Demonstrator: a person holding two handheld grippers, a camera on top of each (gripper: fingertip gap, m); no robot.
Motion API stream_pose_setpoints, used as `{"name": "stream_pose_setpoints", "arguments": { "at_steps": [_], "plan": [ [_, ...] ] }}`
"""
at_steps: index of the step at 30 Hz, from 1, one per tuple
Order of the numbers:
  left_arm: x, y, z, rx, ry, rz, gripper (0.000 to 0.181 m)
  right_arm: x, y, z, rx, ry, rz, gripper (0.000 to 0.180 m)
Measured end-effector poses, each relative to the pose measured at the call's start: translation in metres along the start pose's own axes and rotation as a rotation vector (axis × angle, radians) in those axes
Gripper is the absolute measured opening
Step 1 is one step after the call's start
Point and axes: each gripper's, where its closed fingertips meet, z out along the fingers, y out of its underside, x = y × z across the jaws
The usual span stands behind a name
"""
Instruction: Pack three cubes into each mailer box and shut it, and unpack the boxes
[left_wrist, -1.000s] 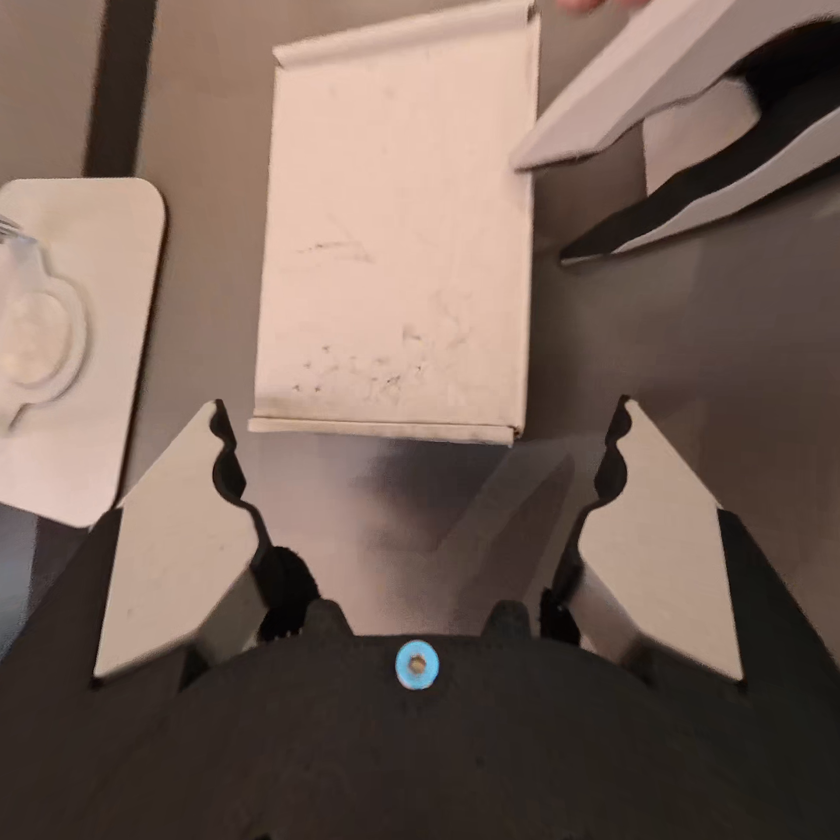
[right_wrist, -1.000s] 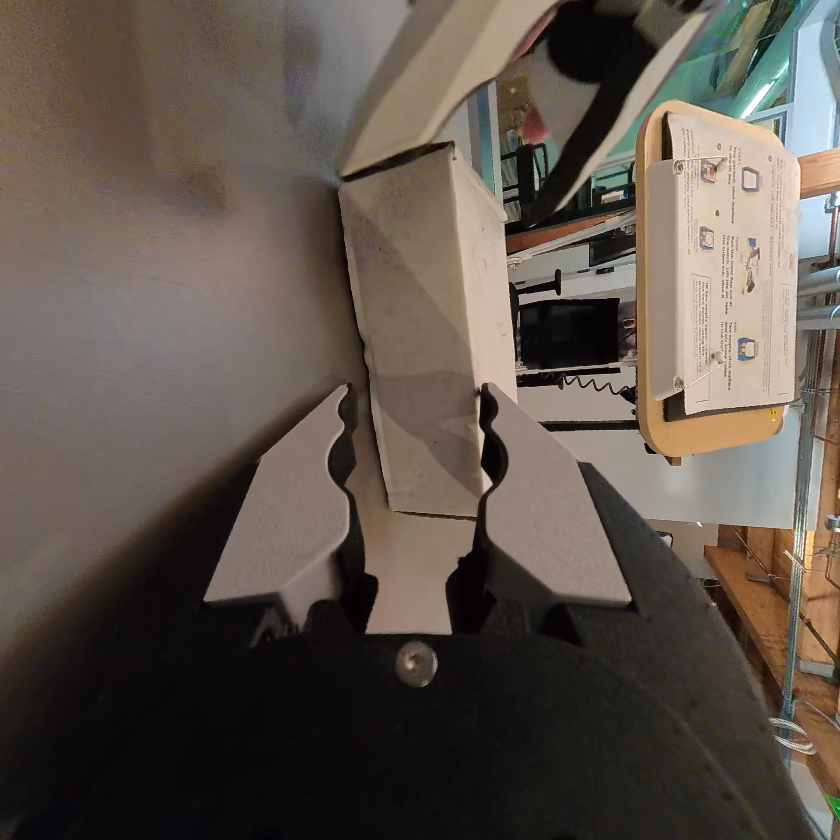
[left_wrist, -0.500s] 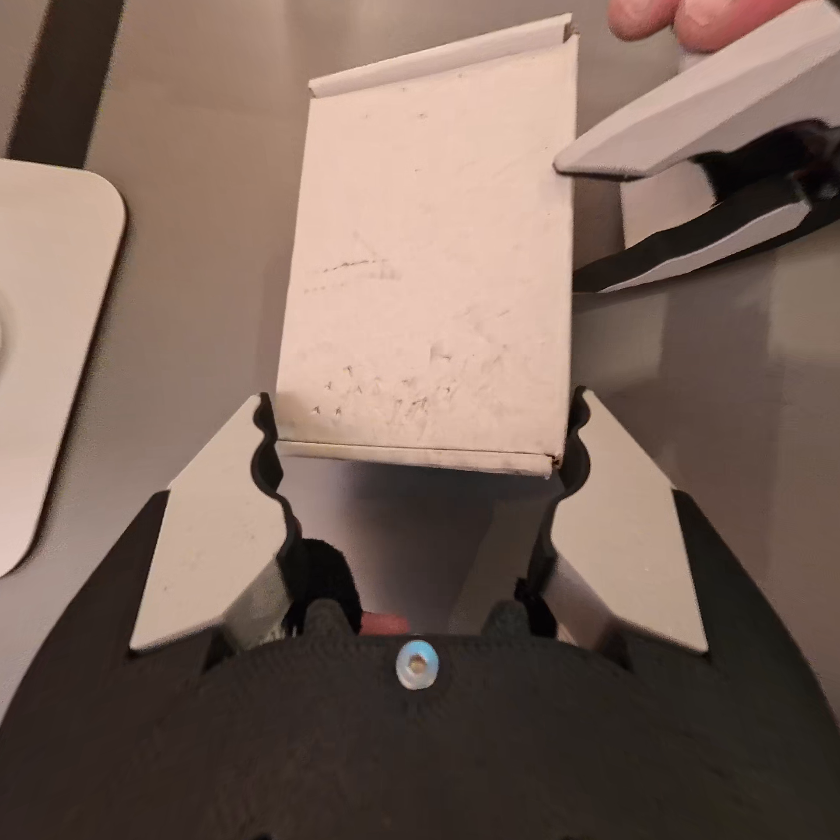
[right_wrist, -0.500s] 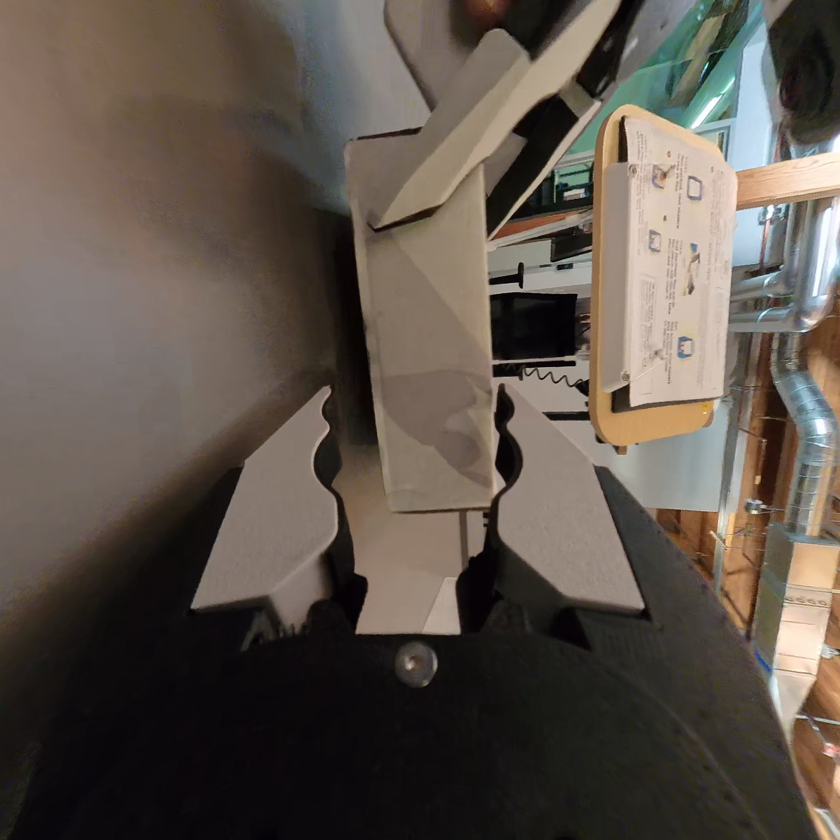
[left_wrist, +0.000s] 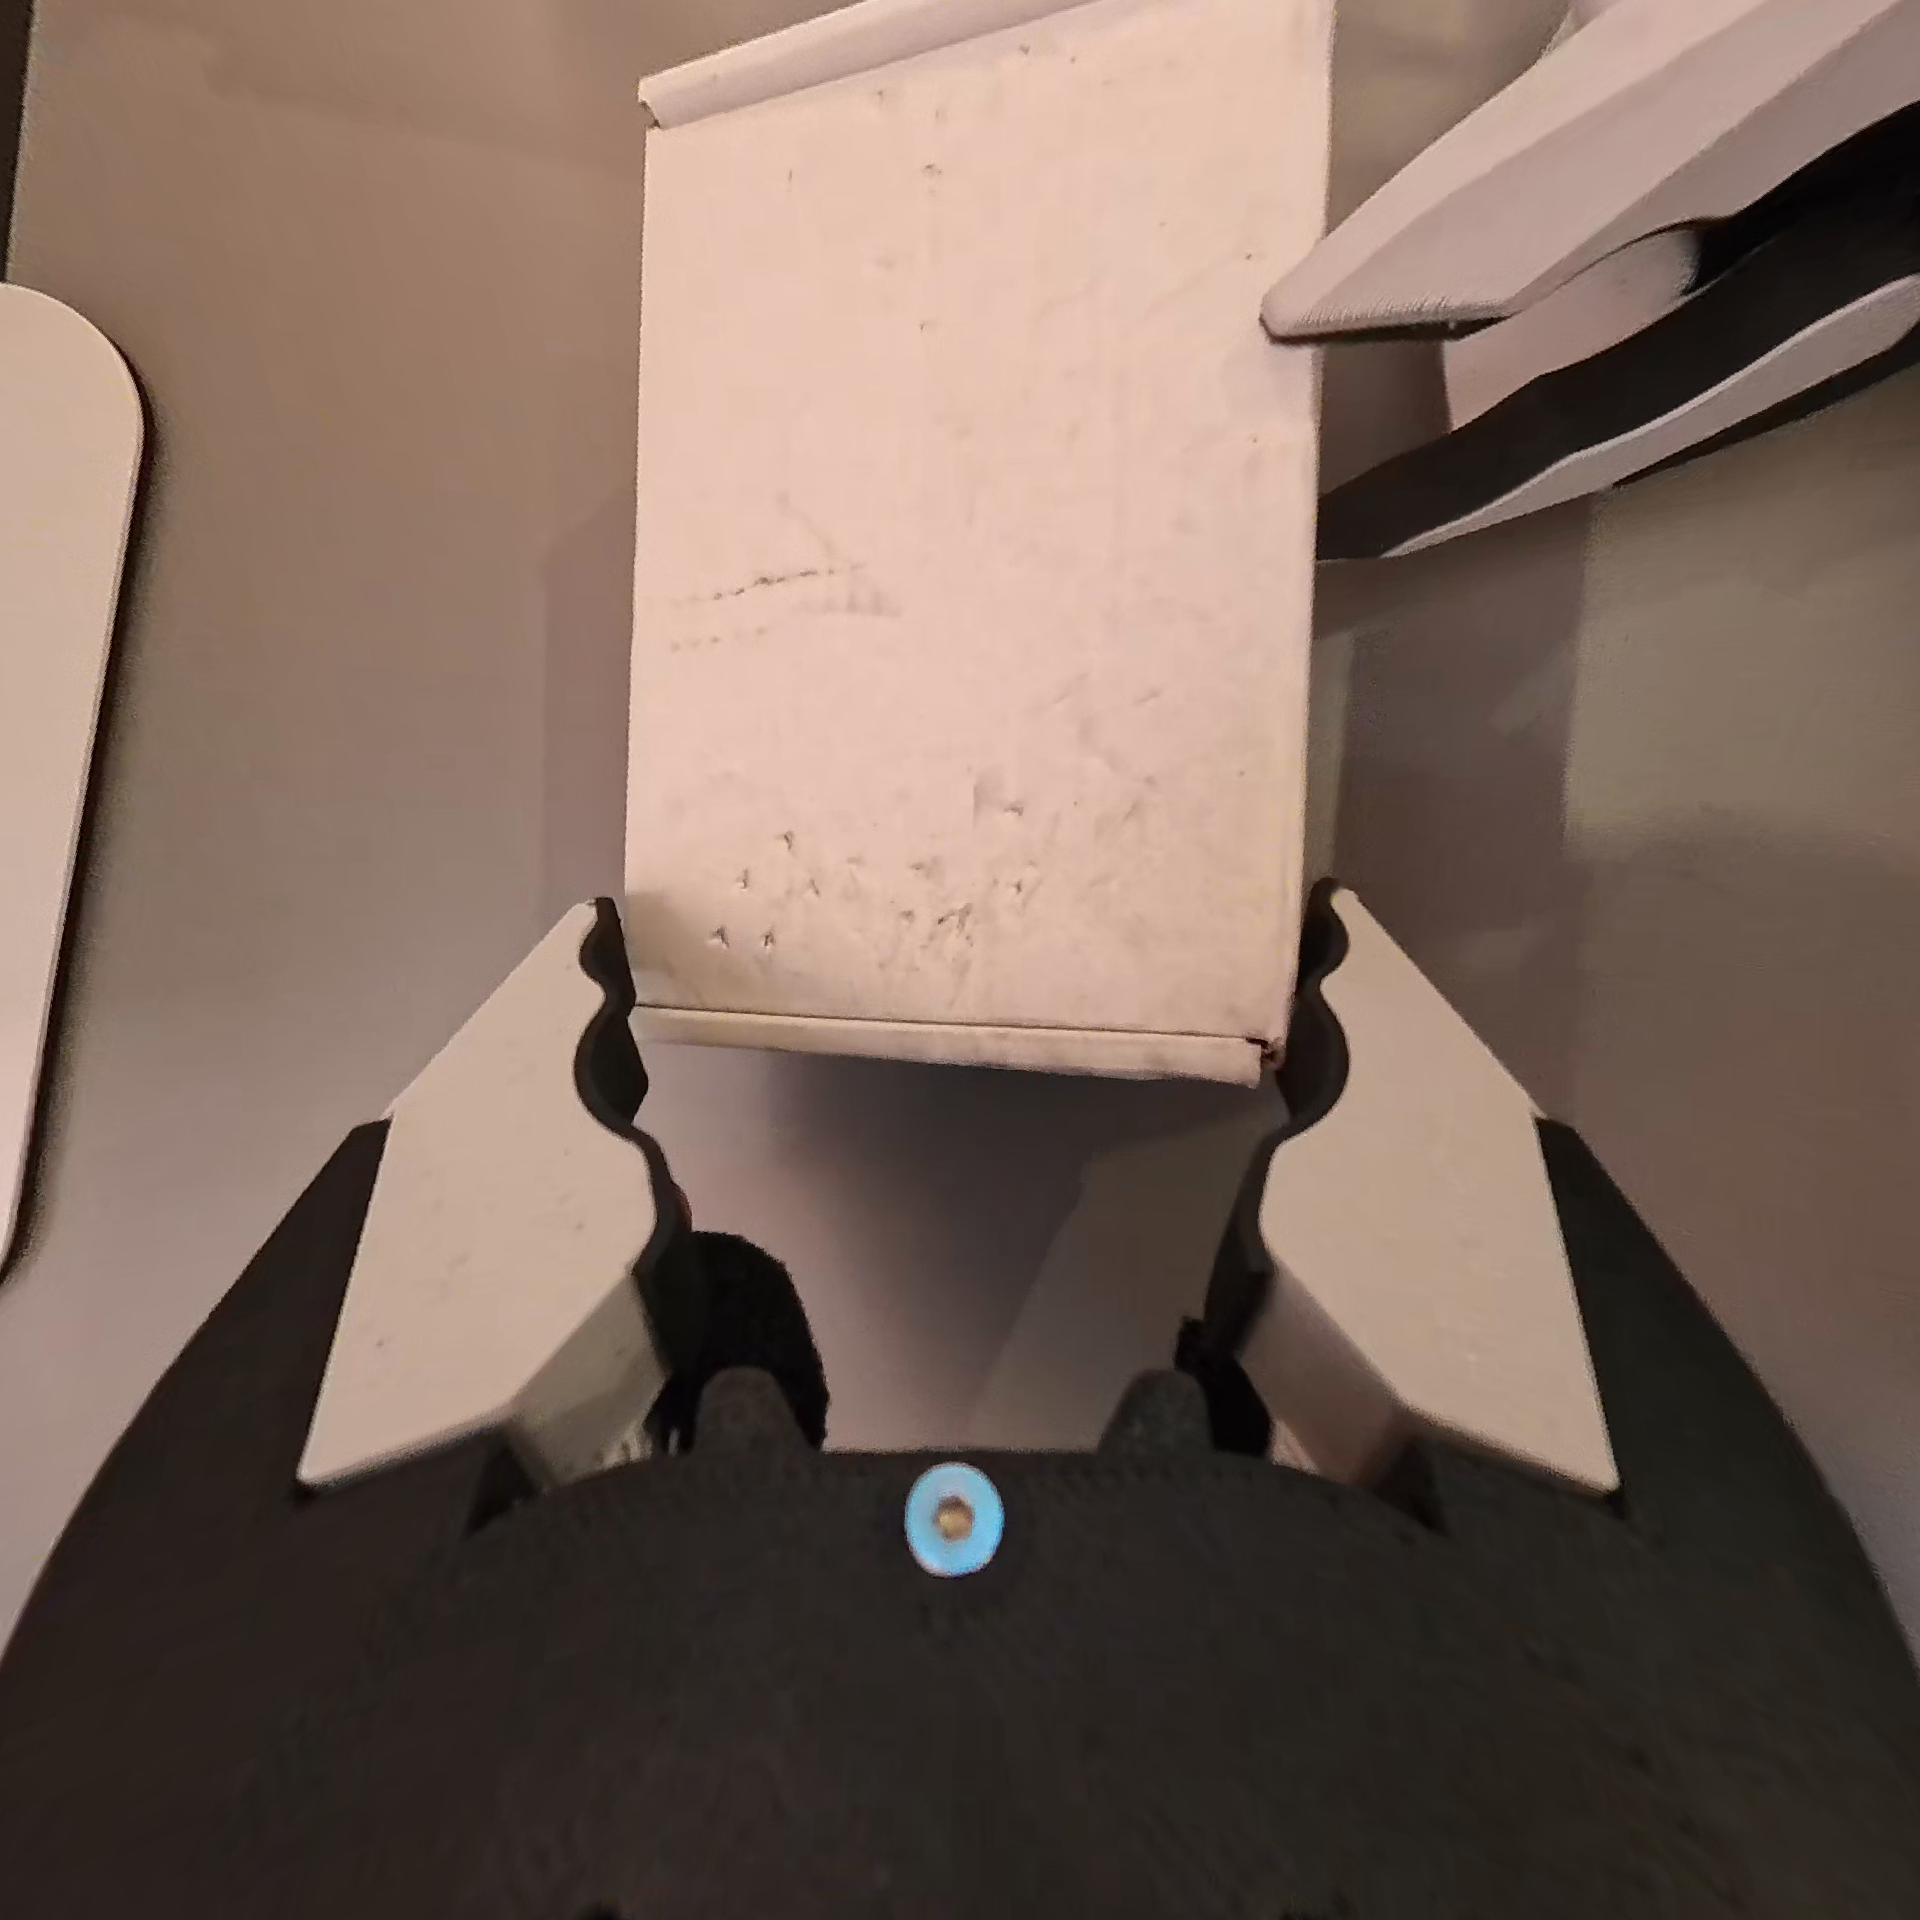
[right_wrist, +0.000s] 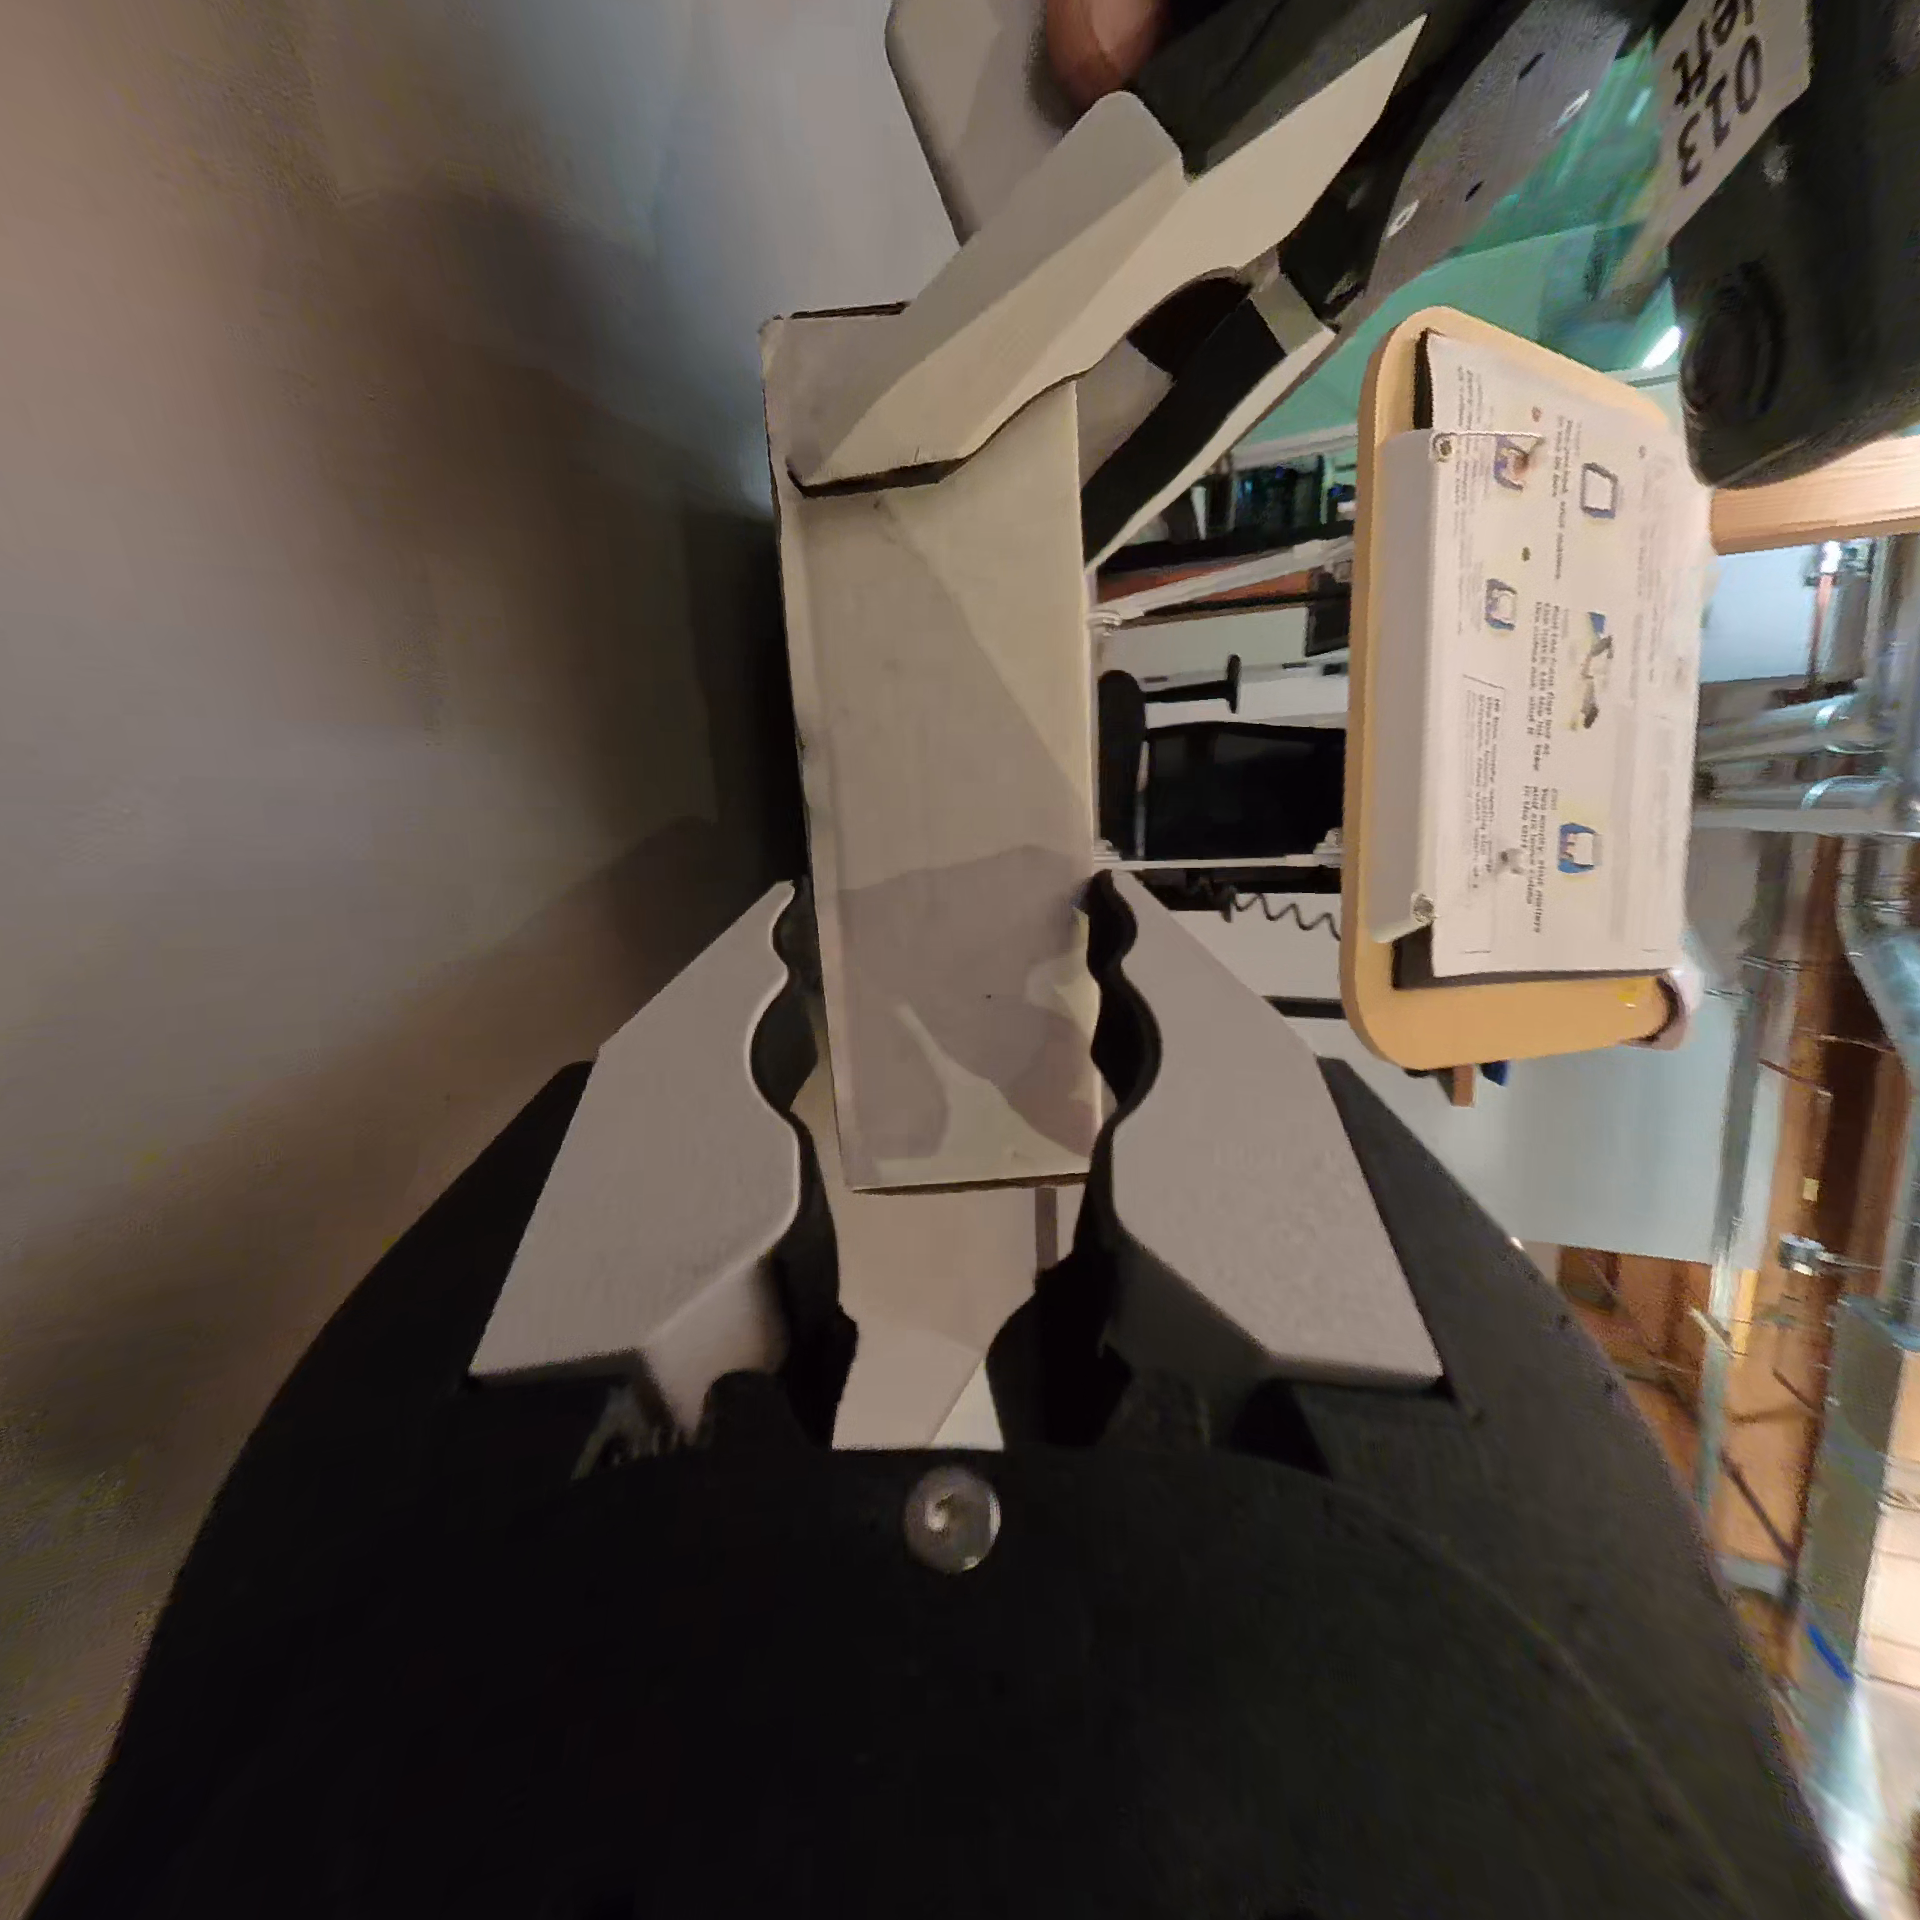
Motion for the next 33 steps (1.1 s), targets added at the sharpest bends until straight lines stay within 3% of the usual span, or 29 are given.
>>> {"name": "stream_pose_setpoints", "arguments": {
  "at_steps": [4,20,32,33],
  "plan": [
    [-0.001,0.001,0.002,-0.031,-0.013,0.041,0.125,-0.004,-0.003,-0.005,0.061,-0.103,0.107,0.045],
    [-0.003,0.002,0.002,-0.079,-0.006,0.052,0.124,-0.001,-0.002,-0.007,0.095,-0.236,0.192,0.044],
    [-0.004,0.002,0.003,-0.092,-0.004,0.055,0.124,0.000,-0.003,-0.012,0.074,-0.480,0.318,0.043],
    [-0.003,0.005,0.006,-0.108,-0.028,0.142,0.125,0.005,-0.006,-0.013,0.099,-0.483,0.346,0.032]
  ]
}}
